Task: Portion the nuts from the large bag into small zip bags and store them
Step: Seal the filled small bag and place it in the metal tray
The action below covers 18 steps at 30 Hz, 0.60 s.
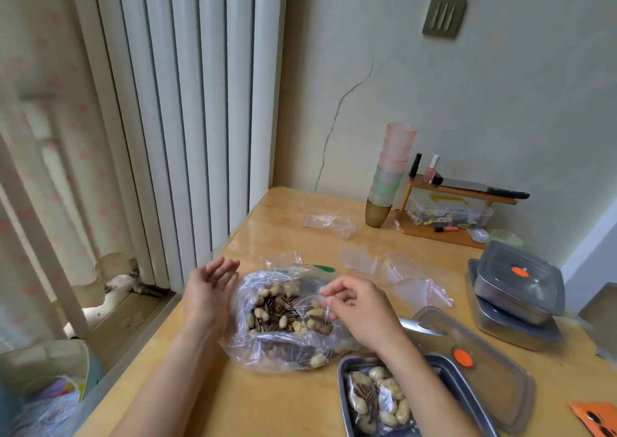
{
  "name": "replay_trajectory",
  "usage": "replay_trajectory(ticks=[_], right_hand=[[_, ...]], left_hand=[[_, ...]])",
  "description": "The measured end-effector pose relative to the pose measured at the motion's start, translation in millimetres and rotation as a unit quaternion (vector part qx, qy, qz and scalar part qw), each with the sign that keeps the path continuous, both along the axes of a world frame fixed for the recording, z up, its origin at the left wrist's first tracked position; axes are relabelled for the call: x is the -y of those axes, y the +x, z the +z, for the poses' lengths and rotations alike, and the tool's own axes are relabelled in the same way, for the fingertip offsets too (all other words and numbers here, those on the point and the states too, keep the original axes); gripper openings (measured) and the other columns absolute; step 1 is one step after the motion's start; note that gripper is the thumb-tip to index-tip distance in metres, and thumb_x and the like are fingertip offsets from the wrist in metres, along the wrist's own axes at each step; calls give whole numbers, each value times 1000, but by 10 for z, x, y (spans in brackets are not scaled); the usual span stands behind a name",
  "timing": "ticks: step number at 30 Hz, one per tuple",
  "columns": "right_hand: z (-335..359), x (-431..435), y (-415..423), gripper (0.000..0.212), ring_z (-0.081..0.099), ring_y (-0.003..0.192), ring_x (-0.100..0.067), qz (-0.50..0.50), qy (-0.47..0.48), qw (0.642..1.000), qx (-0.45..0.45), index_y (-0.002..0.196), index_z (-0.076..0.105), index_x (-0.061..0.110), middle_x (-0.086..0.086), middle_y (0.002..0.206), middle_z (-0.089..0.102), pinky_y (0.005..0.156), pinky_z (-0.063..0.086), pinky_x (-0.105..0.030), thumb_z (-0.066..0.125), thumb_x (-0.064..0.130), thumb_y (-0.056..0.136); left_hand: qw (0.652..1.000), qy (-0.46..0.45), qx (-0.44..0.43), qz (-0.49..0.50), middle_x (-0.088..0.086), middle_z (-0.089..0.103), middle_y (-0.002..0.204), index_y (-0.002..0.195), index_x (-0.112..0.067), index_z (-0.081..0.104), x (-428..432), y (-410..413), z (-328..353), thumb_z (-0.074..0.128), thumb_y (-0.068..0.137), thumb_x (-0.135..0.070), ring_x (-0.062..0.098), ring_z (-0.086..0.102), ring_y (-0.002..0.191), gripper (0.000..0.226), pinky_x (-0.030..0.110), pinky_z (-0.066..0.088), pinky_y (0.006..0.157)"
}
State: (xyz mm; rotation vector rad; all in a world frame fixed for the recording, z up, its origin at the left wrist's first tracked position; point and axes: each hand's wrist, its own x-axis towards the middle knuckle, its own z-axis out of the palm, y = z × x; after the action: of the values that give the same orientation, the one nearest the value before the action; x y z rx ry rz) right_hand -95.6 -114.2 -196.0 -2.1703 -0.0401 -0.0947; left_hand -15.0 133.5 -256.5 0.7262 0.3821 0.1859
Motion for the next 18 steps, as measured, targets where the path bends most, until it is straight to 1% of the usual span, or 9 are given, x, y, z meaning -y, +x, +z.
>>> replay_trajectory(ticks=[2, 3, 4, 6, 8, 11, 15, 17, 18], right_hand=[[3, 5, -3, 10, 72, 71, -9, 0, -4, 1000, -9, 92, 73, 23, -1, 81, 75, 69, 56, -18, 71, 14, 94], [5, 9, 0, 10, 72, 71, -9, -1, -7, 1000, -12, 92, 73, 24, 0, 80, 75, 69, 56, -18, 71, 15, 95], [4, 14, 3, 10, 72, 71, -9, -3, -7, 1000, -15, 92, 72, 25, 1, 80, 75, 69, 56, -18, 71, 15, 95], [5, 10, 2, 10, 72, 70, -8, -9, -6, 1000, -11, 92, 72, 25, 2, 80, 75, 67, 54, -16, 70, 16, 95], [-5, -14, -3, 10, 71, 69, -7, -14, -5, 1000, -7, 91, 72, 25, 3, 79, 75, 67, 55, -16, 71, 17, 95], [-31, -47, -23, 9, 71, 69, -8, -19, -4, 1000, 3, 88, 72, 25, 3, 76, 74, 71, 58, -23, 72, 18, 94], [-9, -70, -29, 9, 72, 67, -12, -23, 0, 1000, 21, 85, 72, 21, 1, 72, 74, 70, 58, -26, 72, 15, 92], [1, -76, -33, 10, 71, 66, -11, -20, -2, 999, 28, 85, 73, 20, 2, 72, 74, 67, 57, -23, 72, 14, 92], [-2, -80, -33, 10, 71, 65, -9, -20, -3, 999, 33, 84, 73, 21, 3, 72, 74, 66, 57, -21, 73, 14, 92]], left_hand=[[993, -117, 4, 20, 19, 66, 114, 126, 5, 57, -107, 36, -6, 33, 106, -17, 35, 67, 114, 38, 46, 46, 112], [992, -123, 7, 24, 16, 65, 108, 120, 2, 60, -106, 21, 11, 34, 105, -17, 33, 68, 109, 35, 45, 46, 113], [995, -92, 11, 26, 12, 65, 100, 114, -1, 62, -66, -12, 38, 36, 105, -17, 31, 68, 104, 32, 43, 47, 111], [996, 72, 45, 38, 4, 63, 85, 102, -10, 66, 66, -136, 148, 42, 102, -20, 25, 64, 92, 26, 38, 50, 97], [944, 294, 143, 36, 0, 63, 82, 96, -14, 67, 176, -299, 229, 47, 98, -27, 18, 60, 84, 24, 34, 47, 83], [814, 498, 286, -88, -5, 69, 97, 102, -21, 67, 314, -473, 266, 52, 98, -44, 16, 65, 94, 28, 28, 52, 82], [705, 579, 327, -246, -10, 69, 109, 116, -27, 65, 515, -535, 231, 72, 87, -51, 18, 67, 101, 38, 30, 54, 85], [691, 587, 340, -250, -11, 71, 107, 113, -27, 67, 575, -525, 218, 79, 84, -45, 16, 68, 100, 36, 28, 53, 84], [700, 581, 336, -245, -11, 72, 104, 109, -26, 68, 583, -515, 209, 80, 84, -41, 15, 69, 98, 32, 27, 53, 82]])
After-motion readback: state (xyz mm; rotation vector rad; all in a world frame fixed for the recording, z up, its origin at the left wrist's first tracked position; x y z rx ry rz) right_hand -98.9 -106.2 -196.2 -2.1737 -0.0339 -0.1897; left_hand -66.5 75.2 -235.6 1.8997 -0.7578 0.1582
